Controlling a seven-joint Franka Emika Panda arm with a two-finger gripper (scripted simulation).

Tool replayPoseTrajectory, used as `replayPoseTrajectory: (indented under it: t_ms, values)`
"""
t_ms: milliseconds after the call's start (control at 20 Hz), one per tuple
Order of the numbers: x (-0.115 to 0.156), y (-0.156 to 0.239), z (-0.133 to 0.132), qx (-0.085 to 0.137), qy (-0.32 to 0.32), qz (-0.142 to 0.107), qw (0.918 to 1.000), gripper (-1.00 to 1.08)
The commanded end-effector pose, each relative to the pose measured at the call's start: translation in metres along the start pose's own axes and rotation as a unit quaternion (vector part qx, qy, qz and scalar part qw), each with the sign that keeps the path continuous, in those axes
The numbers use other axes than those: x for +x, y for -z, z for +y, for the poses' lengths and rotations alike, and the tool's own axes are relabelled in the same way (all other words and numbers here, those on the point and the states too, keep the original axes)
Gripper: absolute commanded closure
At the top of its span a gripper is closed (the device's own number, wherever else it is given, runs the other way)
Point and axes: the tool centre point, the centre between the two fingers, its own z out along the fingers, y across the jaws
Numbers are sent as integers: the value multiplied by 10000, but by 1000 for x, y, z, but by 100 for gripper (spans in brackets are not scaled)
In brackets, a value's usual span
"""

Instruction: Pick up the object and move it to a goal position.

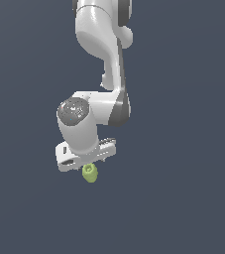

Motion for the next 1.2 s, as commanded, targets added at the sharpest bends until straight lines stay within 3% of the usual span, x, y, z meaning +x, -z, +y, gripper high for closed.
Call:
replayPoseTrajectory:
  t_ms: [0, 550, 1150]
  values:
    - [2, -5, 7, 6, 119, -7, 9999, -92]
    - [2, -14, 15, 14, 220, -19, 9998, -92]
    - [1, -63, 14, 14, 240, -17, 9997, -92]
